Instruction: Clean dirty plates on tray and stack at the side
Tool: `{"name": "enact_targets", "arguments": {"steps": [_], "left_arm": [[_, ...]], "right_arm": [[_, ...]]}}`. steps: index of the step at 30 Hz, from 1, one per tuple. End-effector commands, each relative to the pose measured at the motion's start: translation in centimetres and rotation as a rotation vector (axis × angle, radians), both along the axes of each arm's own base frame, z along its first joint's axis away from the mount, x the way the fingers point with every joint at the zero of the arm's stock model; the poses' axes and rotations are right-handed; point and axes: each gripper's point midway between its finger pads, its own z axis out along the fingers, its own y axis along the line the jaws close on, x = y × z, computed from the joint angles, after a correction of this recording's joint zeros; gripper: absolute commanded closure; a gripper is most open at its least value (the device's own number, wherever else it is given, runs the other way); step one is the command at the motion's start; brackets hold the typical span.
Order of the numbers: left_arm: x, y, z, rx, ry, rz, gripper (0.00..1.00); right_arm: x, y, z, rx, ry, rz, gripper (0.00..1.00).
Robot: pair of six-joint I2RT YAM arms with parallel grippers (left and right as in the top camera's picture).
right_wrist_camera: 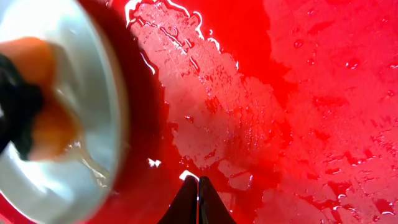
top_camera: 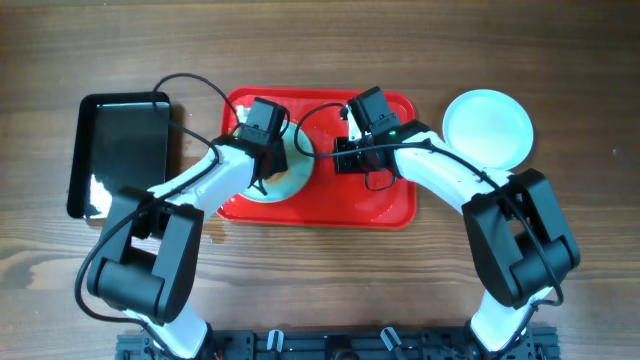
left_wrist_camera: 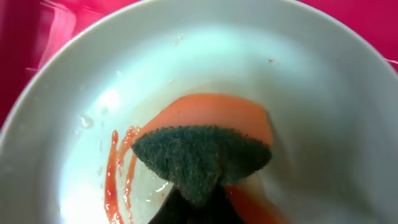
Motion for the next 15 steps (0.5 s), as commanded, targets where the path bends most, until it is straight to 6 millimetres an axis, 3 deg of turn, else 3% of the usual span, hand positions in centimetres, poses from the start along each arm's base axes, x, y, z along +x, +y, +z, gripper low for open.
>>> {"name": "enact_targets", "arguments": {"steps": [1, 7, 11, 12, 15], "left_arm": [[-1.9, 5.2, -2.4, 0.252, 0.055, 0.080, 0.96], [-1.4, 3.8, -0.9, 0.190, 0.021, 0.062, 0.96], [-1.5, 3.3, -0.9, 0.167, 0.025, 0.051, 0.96], [-1.6, 3.3, -0.9, 0.171, 0.030, 0.051, 0.96], [-1.9, 3.5, -1.0, 0.176, 0.043, 0.050, 0.96]], "right_arm": [[-0.2, -0.2, -0.8, -0.017, 0.015, -0.003, 0.96], [-0.2, -0.1, -0.8, -0.008, 0.012, -0.001, 0.96], [0.3, 1.7, 0.3, 0.087, -0.009, 0.032, 0.83], [0.6, 2.5, 0.9, 0.134, -0.026, 0.045, 0.73], [1.2, 3.4, 1.6, 0.173, -0.053, 0.035, 0.69]]}}
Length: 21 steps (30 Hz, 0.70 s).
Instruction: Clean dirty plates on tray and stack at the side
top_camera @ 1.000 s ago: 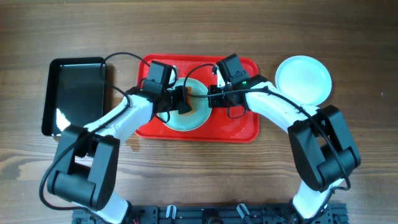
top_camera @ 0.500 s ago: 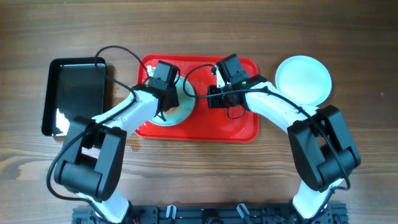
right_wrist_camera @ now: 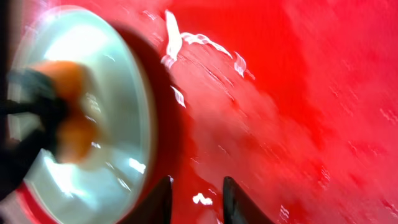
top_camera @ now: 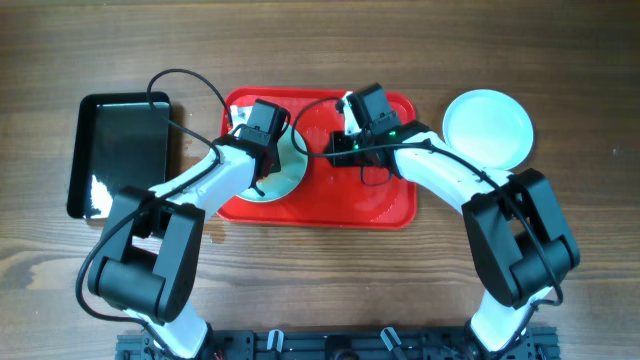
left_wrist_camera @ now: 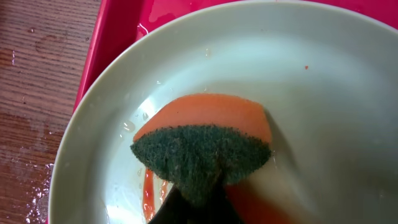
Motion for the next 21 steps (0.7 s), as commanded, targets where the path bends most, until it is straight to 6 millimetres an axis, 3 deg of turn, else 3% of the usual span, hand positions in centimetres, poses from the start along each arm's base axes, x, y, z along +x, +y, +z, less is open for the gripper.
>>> {"name": "enact_targets", "arguments": {"steps": [1, 6, 11, 21], "left_arm": [[-2.0, 1.3, -1.4, 0.052, 0.067, 0.013, 0.96], [-2.1, 1.3, -1.4, 0.052, 0.075, 0.012, 0.96], [-2.4, 0.8, -1.7, 0.017, 0.092, 0.001, 0.96], [-2.9, -1.0, -2.1, -0.079, 0.128, -0.030, 0.96]], "right_arm": [[-0.2, 1.6, 0.2, 0.070, 0.011, 0.023, 0.68], [0.5, 3.4, 0.9, 0.096, -0.066, 0.046, 0.66], [0.7, 3.3, -1.1, 0.070, -0.026, 0.010, 0.62], [0.6, 5.5, -2.1, 0.102, -0.013, 0.047, 0.60]]}}
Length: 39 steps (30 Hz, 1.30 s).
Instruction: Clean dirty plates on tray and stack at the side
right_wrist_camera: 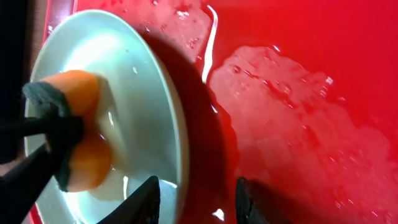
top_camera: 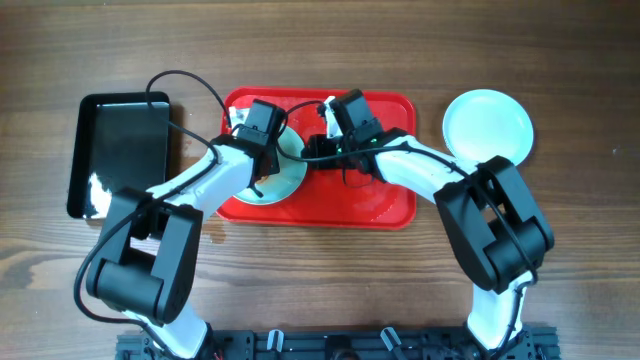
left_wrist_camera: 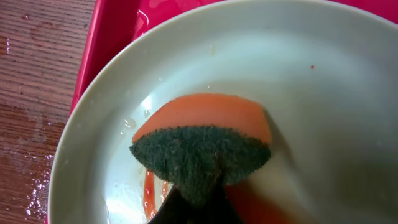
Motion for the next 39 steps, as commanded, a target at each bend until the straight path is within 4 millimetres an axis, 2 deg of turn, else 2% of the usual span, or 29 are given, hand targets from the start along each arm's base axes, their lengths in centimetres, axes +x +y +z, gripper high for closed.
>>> {"name": "enact_targets", "arguments": {"steps": [1, 5, 7, 8, 11, 12, 19, 24, 27, 30, 34, 37, 39], "left_arm": [[-2.3, -0.7, -2.0, -0.051, 0.097, -0.023, 0.96], [-2.3, -0.7, -2.0, -0.051, 0.097, -0.023, 0.96], [-2.3, -0.8, -2.0, -0.054, 0.098, -0.024, 0.96], [-2.3, -0.9, -2.0, -0.059, 0.100, -0.026, 0.96], [-2.3, -0.9, -2.0, -0.061, 0.101, -0.026, 0.96], [-2.3, -0.9, -2.0, -0.061, 0.101, -0.026, 0.96], [-3.0, -2.9, -2.3, -0.172, 0.141, -0.061, 0.96], [-3.3, -6.2, -2.0, -0.352, 0.169, -0.122, 0.96], [-2.9, -7.5, -1.6, -0.418, 0.154, -0.148, 0.96], [-2.4, -6.4, -1.7, -0.355, 0.128, -0.125, 0.96], [-2.3, -1.4, -2.1, -0.090, 0.103, -0.035, 0.96], [-2.4, 1.0, -1.7, 0.045, 0.090, 0.000, 0.96], [-2.3, 1.9, -1.2, 0.094, 0.077, 0.015, 0.96]], "right_arm": [[0.3, 1.7, -0.2, 0.029, -0.002, 0.008, 0.60], [0.1, 2.1, -1.2, 0.029, 0.012, 0.008, 0.62], [0.0, 2.0, -1.9, 0.015, 0.020, 0.004, 0.69], [0.0, 1.7, -2.7, -0.009, 0.023, -0.007, 0.78], [0.2, 0.6, -3.6, -0.070, 0.025, -0.044, 0.94], [0.2, 0.2, -3.8, -0.089, 0.028, -0.060, 0.96], [0.1, -1.2, -3.7, -0.176, 0.069, -0.098, 0.95], [-0.3, -4.1, -3.4, -0.335, 0.103, -0.161, 0.96], [-0.4, -4.5, -3.3, -0.355, 0.109, -0.174, 0.96], [-0.5, -4.7, -3.4, -0.355, 0.124, -0.190, 0.96], [-0.7, -5.0, -3.5, -0.363, 0.136, -0.194, 0.96], [-0.5, -5.3, -3.5, -0.364, 0.138, -0.200, 0.96], [-0.5, -5.4, -3.5, -0.367, 0.139, -0.202, 0.96]]}}
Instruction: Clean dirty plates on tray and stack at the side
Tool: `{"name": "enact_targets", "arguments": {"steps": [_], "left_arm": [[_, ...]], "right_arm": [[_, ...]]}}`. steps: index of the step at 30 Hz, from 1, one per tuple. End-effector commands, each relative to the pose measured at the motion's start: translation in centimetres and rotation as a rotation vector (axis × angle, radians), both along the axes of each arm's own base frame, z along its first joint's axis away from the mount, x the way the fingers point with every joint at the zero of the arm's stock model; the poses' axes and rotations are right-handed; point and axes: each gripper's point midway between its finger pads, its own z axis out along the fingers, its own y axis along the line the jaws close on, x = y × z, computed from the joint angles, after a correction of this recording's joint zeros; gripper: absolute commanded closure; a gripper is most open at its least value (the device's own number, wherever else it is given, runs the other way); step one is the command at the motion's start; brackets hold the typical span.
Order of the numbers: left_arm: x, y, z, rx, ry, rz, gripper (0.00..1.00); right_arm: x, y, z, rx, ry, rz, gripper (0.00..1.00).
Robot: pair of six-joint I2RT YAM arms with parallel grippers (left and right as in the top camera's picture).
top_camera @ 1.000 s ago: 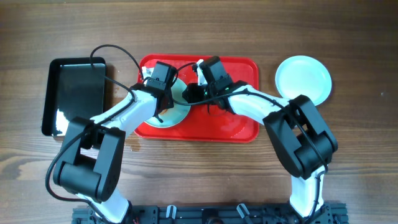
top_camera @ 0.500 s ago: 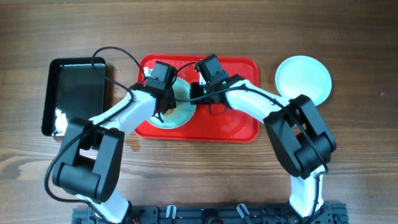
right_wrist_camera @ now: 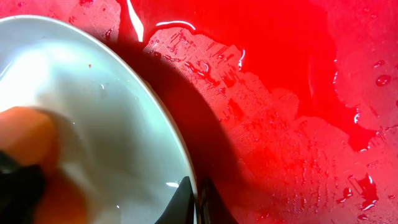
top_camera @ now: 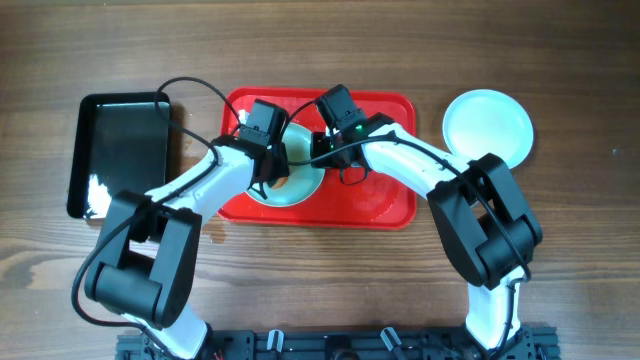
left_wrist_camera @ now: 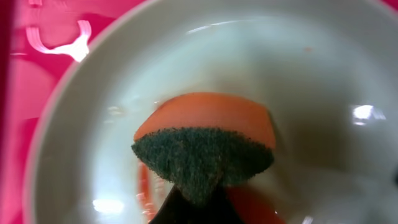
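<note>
A pale green plate (top_camera: 300,180) lies on the left part of the red tray (top_camera: 380,205), with red sauce streaks (left_wrist_camera: 144,186) on its inside. My left gripper (left_wrist_camera: 196,208) is shut on an orange sponge with a dark green scouring face (left_wrist_camera: 202,149), pressed into the plate (left_wrist_camera: 311,93). My right gripper (right_wrist_camera: 194,199) is shut on the plate's right rim (right_wrist_camera: 158,118), one finger inside and one outside. A clean pale plate (top_camera: 487,128) rests on the table right of the tray.
A black rectangular tray (top_camera: 120,150) lies on the wooden table to the left of the red tray. The red tray's floor (right_wrist_camera: 298,124) is wet with water patches. Cables loop over the tray between the two arms.
My right gripper, then open beside the plate's right edge, is now shut on the rim. The plate sits a bit further right on the tray. The sponge stays pressed in the plate.
My left gripper held the sponge in the dirty plate throughout, with sauce streaks showing beside it. My right gripper was first shut over the wet tray floor, then open, then open at the plate's edge, and now grips the rim.
</note>
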Motion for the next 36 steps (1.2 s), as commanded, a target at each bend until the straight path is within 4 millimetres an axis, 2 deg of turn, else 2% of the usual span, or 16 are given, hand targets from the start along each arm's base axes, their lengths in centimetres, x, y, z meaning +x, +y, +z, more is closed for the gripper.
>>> {"name": "enact_targets", "arguments": {"steps": [1, 3, 5, 9, 12, 16, 18, 21, 28, 34, 36], "left_arm": [[-1.2, 4.9, -0.8, 0.246, 0.011, 0.069, 0.96], [-0.8, 5.2, 0.2, 0.256, -0.017, 0.100, 0.96], [-0.2, 5.7, 2.1, 0.264, -0.070, 0.160, 0.96], [0.9, 5.1, 5.6, 0.210, -0.165, 0.178, 0.96], [1.1, 3.4, 7.7, 0.086, -0.203, 0.151, 0.96], [1.1, 0.0, 8.6, -0.102, -0.196, 0.080, 0.96], [1.2, -1.5, 8.3, -0.172, -0.182, 0.049, 0.96], [1.5, -2.3, 7.1, -0.202, -0.157, 0.033, 0.96], [2.3, -4.5, 2.3, -0.274, -0.077, -0.005, 0.96], [3.2, -4.9, -0.3, -0.276, -0.073, -0.002, 0.96], [3.2, -4.3, -0.8, -0.250, -0.069, 0.011, 0.96]], "right_arm": [[-0.3, -2.6, -2.2, -0.109, 0.027, -0.063, 0.96], [-0.3, -2.7, -2.2, -0.112, 0.031, -0.075, 0.96], [-0.3, -2.9, -2.3, -0.114, 0.034, -0.087, 0.96], [-0.3, -2.8, -2.3, -0.113, 0.032, -0.087, 0.96], [-0.2, -2.8, -2.3, -0.112, 0.032, -0.087, 0.96], [-0.2, -2.8, -2.2, -0.111, 0.030, -0.087, 0.96], [-0.2, -2.8, -2.2, -0.110, 0.031, -0.087, 0.96], [-0.3, -2.8, -2.2, -0.107, 0.033, -0.086, 0.96], [-0.2, -2.7, -2.2, -0.105, 0.030, -0.086, 0.96], [-0.2, -2.7, -2.2, -0.105, 0.030, -0.087, 0.96], [-0.2, -2.7, -2.2, -0.106, 0.030, -0.086, 0.96]]}}
